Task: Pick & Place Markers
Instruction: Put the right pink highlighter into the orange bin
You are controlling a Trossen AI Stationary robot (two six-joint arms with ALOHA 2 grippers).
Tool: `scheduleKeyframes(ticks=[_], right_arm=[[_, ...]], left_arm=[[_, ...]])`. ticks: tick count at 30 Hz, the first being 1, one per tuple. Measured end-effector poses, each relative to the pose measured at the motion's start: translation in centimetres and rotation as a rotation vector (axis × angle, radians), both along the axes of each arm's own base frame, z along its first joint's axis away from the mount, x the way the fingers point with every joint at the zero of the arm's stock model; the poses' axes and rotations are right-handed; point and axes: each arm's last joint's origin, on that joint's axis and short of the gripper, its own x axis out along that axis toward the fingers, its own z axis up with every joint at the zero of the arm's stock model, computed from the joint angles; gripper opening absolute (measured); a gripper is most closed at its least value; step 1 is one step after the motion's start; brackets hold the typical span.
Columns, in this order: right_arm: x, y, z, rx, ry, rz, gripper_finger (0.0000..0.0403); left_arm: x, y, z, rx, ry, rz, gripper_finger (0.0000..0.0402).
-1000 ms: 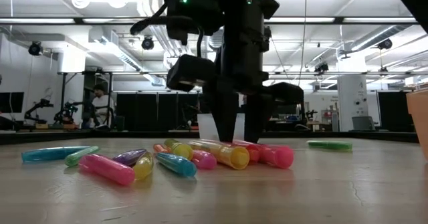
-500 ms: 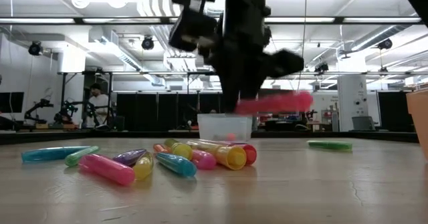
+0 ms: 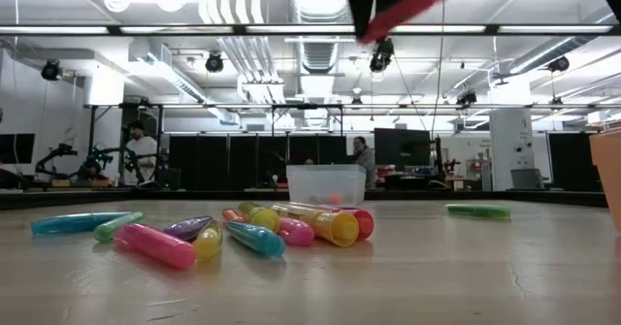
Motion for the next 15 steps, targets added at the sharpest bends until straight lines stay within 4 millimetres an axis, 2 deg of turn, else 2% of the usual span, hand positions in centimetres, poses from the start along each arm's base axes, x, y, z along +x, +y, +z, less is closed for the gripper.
scheduleKeyframes(ticks=[4, 8, 15], right_arm=[[-0.7, 1.6, 1.8, -0.026, -0.062, -0.043, 0.0066], [-1.6, 3.7, 2.4, -0.017, -0.084, -0.081, 0.0066], [-4.0, 8.3, 1.1, 0.003, -0.025, -0.191, 0.0067]], left_arm=[[0.0, 0.0, 0.0, 0.0, 0.0, 0.0, 0.0171], [0.0, 0.0, 0.0, 0.0, 0.0, 0.0, 0.0171], [0.0, 0.0, 0.0, 0.0, 0.0, 0.0, 0.0171]])
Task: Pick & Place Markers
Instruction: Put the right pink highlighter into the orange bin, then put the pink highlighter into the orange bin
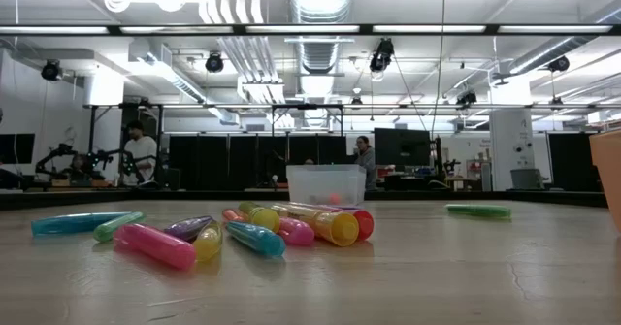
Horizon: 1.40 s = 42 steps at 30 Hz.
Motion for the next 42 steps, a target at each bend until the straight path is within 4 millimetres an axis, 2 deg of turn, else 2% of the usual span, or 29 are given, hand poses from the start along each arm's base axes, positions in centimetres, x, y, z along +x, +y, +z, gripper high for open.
scheduleKeyframes(ticks=[8, 12, 16, 21, 29, 33, 38, 42], right_arm=[[-5.0, 5.9, -3.4, -0.003, 0.153, -0.161, 0.0068], [-7.6, 7.4, -5.5, -0.026, 0.265, -0.208, 0.0068], [-8.4, 7.1, -7.5, -0.072, 0.33, -0.199, 0.0068], [-8.8, 6.3, -8.6, -0.095, 0.354, -0.204, 0.0068], [-9.3, 5.6, -11.7, -0.083, 0.361, -0.209, 0.0069], [-9.1, 5.0, -12.0, -0.074, 0.39, -0.229, 0.0086], [-8.9, 5.0, -11.8, -0.056, 0.388, -0.229, 0.0132], [-8.6, 5.2, -10.8, -0.019, 0.368, -0.223, 0.0166]], left_arm=[[0.1, 0.0, 0.0, 0.001, 0.003, -0.001, 0.0171], [0.4, 0.2, -0.1, -0.003, 0.011, -0.001, 0.0171], [0.7, 0.3, -0.3, -0.006, 0.02, -0.001, 0.0171], [0.8, 0.3, -0.3, -0.007, 0.023, -0.001, 0.0171], [0.8, 0.3, -0.3, -0.007, 0.023, -0.001, 0.0171], [0.8, 0.3, -0.3, -0.007, 0.023, 0.0, 0.0171], [0.8, 0.3, -0.3, -0.007, 0.023, 0.0, 0.0171], [0.8, 0.3, -0.3, -0.007, 0.023, 0.0, 0.0171]])
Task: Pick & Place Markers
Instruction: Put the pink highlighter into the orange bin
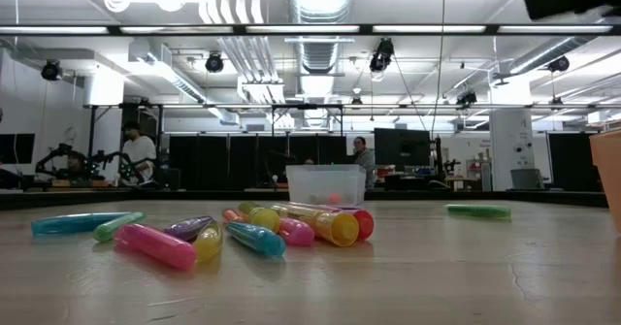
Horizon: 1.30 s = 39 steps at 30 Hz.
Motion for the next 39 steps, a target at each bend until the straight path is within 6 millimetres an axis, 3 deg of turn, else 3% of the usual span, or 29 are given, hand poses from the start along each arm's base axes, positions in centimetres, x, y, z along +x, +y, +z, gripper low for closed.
scheduleKeyframes(ticks=[10, 19, 30, 39], right_arm=[[2.4, -2.5, 6.1, -0.03, -0.294, 0.066, 0.0185], [7.6, -7.3, 7.7, 0.015, -0.519, 0.257, 0.0172], [12.5, -13.5, 7.0, -0.034, -0.728, 0.379, 0.0156], [16.1, -15.1, 1.4, 0.05, -0.674, 0.455, 0.0148]], left_arm=[[0.1, 0.0, 0.0, 0.0, 0.003, 0.0, 0.0171], [0.3, 0.1, -0.1, -0.002, 0.007, -0.001, 0.0171], [-0.1, -0.1, -0.1, -0.01, 0.012, -0.013, 0.0171], [-0.5, -0.3, -0.2, -0.015, 0.023, -0.012, 0.0171]])
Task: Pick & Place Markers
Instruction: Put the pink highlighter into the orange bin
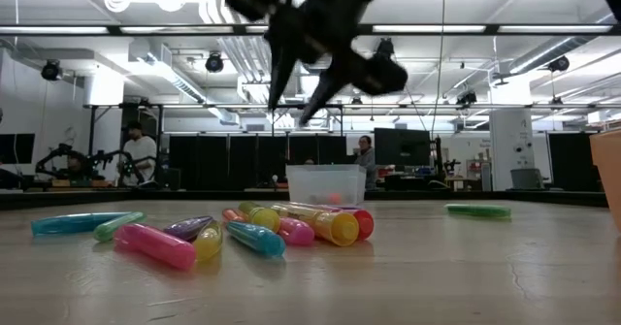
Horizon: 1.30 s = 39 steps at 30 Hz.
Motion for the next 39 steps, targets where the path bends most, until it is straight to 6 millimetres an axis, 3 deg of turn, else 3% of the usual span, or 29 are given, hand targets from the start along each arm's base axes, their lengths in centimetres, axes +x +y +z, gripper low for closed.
scheduleKeyframes(ticks=[9, 21, 25, 30, 39], right_arm=[[1.1, 0.2, -5.2, 0.028, 0.139, 0.027, 0.0141], [1.6, 0.3, -8.9, 0.018, 0.226, 0.09, 0.014], [1.5, 0.2, -8.8, 0.016, 0.23, 0.093, 0.0122], [1.0, 0.2, -7.9, 0.015, 0.245, 0.094, 0.0065], [-1.4, 0.1, -2.4, 0.027, 0.257, 0.039, 0.0052]], left_arm=[[-0.1, 0.0, 0.0, 0.001, -0.002, 0.0, 0.0171], [0.0, 0.0, 0.1, 0.0, -0.004, 0.001, 0.0171], [0.0, 0.0, 0.0, -0.001, -0.004, 0.001, 0.0171], [-0.1, 0.0, 0.1, -0.002, -0.004, 0.001, 0.0171], [0.0, 0.0, 0.0, 0.0, -0.003, 0.0, 0.0171]])
